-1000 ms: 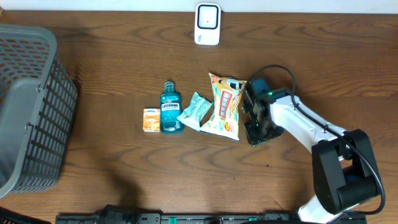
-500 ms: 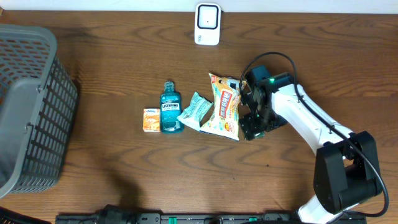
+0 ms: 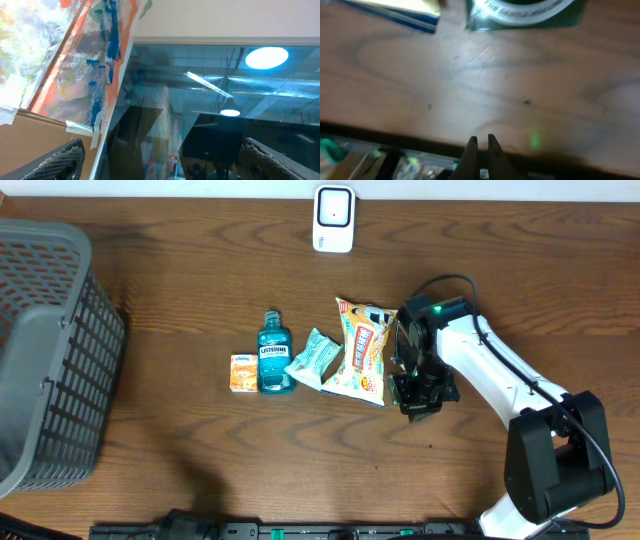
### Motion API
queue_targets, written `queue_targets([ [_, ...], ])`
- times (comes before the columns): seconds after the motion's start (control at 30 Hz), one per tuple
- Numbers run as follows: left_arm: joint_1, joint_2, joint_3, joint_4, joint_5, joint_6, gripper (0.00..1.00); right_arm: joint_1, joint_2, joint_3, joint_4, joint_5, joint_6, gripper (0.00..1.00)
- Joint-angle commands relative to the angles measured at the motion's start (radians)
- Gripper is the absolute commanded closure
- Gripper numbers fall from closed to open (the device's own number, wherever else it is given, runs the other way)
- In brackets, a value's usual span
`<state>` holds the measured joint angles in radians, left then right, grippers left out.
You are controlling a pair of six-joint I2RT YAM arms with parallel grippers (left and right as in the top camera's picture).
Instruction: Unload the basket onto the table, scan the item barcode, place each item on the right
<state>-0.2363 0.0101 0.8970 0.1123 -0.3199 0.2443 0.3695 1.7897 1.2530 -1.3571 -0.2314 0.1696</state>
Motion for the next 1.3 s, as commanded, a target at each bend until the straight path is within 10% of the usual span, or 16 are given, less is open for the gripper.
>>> queue_targets([
  [0.0,0.005,-0.007,0.002,0.002,-0.006,0.017,0.02,-0.011,-0.024,0.016,-0.060,-0.150,0.016,0.99],
  [0.2,0.005,-0.007,0.002,0.001,-0.006,0.017,0.02,-0.016,-0.152,0.016,-0.238,-0.121,-0.013,0.99],
  [0.33,0.005,-0.007,0.002,-0.002,-0.006,0.017,0.02,-0.016,-0.335,0.012,-0.271,0.105,0.446,0.99],
  [0.37,0.005,-0.007,0.002,-0.002,-0.006,0.017,0.02,-0.016,-0.411,0.003,-0.262,0.170,0.673,0.84],
  [0.4,0.005,-0.007,0.002,-0.002,-0.006,0.017,0.02,-0.014,-0.499,-0.013,-0.224,0.229,0.953,0.47],
  [0.5,0.005,-0.007,0.002,-0.002,-0.006,0.017,0.02,-0.014,-0.624,-0.053,-0.093,0.245,1.239,0.01],
  [0.8,0.005,-0.007,0.002,-0.003,-0.006,0.017,0.02,-0.014,-0.579,-0.125,0.102,0.266,1.352,0.01],
  [1.27,0.005,-0.007,0.002,-0.005,-0.007,0.017,0.02,-0.020,-0.016,-0.155,0.423,0.109,1.358,0.01],
])
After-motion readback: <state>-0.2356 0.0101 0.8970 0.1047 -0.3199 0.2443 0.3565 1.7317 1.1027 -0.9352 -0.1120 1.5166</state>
